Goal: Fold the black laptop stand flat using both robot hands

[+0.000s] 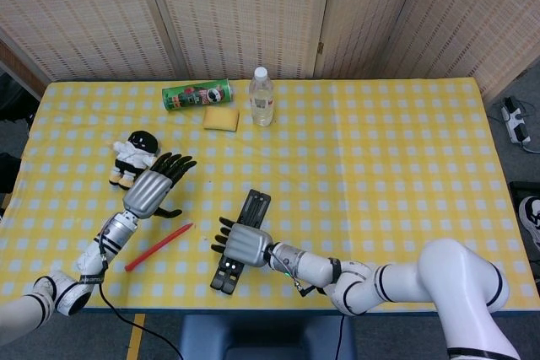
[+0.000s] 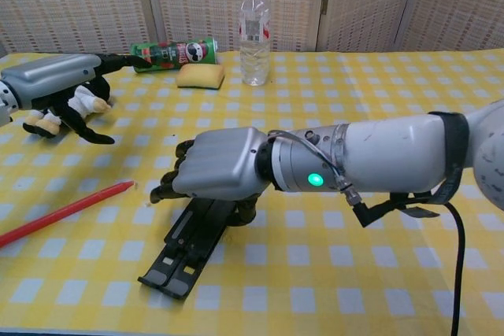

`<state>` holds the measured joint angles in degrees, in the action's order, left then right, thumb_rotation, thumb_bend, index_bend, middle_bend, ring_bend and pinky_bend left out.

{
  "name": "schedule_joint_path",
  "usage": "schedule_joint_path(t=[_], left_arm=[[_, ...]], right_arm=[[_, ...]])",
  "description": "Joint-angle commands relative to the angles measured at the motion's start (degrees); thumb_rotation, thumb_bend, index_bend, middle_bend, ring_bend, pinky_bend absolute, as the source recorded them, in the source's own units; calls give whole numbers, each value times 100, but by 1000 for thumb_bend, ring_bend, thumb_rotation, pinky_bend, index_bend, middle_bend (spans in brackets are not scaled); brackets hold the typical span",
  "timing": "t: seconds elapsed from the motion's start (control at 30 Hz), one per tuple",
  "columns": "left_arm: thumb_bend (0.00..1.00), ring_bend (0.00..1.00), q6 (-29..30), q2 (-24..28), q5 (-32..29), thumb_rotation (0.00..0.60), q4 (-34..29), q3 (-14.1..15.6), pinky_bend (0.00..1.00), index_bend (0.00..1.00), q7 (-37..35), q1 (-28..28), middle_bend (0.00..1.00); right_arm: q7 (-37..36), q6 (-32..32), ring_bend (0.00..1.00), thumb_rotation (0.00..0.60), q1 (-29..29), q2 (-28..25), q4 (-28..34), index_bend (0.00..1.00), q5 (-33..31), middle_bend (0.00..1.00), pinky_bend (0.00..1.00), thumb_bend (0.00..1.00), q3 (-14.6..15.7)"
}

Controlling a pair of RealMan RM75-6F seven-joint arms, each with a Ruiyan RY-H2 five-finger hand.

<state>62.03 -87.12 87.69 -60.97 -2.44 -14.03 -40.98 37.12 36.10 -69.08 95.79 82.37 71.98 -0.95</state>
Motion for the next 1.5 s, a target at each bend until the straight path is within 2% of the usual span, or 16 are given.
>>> schedule_joint_path(t=[0.03,0.23,0.43,0.57,0.73,0.87,0.97,1.17,1.33,1.5], left_arm=[[171,0,4,95,-92,600,-128,-54,0,21,164,42,83],[183,0,180,366,-470,600,-591,-214,0,31,558,317,83],[211,0,565,774,-890,600,-1178,-317,0,68,1096,781,83],[212,0,935,1036,-1088,600,-1460,-336,0,97,1465,1131,83],[213,1,1318,1277,-1146,600,-1694,-258,0,110,1606,1540,83],[213,1,1745,1488,-1024,600,-1919,-140,0,92,1564,1925,82],[213,1,2125,1624,-838,600,-2131,-12,0,86,1525,2228,83],[213,0,2774,1788,-402,600,-2510,236,0,86,1738,2717,83],[213,0,2980,1923,-210,600,-2926,427,0,85,2028,3010,82],[212,0,2981,2043,-97,600,-3340,538,0,83,2233,3177,83]], right_arm=[[282,504,73,600,327,-372,527,0,-344,17,0,390,61],[501,1811,114,600,1130,-1219,1668,0,-677,38,0,390,204],[199,3262,139,600,2188,-2113,2479,0,-381,88,24,391,471],[-152,4084,148,600,2863,-2610,2695,0,-155,94,35,390,606],[-1031,4684,143,600,3569,-3039,2604,0,138,87,35,389,715],[-1533,5000,57,600,4075,-3297,2431,0,301,9,8,390,810],[-1788,5250,21,600,4436,-3394,2242,0,396,0,0,390,853],[-2411,5575,17,600,5062,-3476,1857,0,564,0,0,391,891],[-2820,5642,22,600,5373,-3457,1680,0,841,0,0,390,912],[-2713,5656,21,600,5601,-3346,1601,0,922,0,0,391,832]])
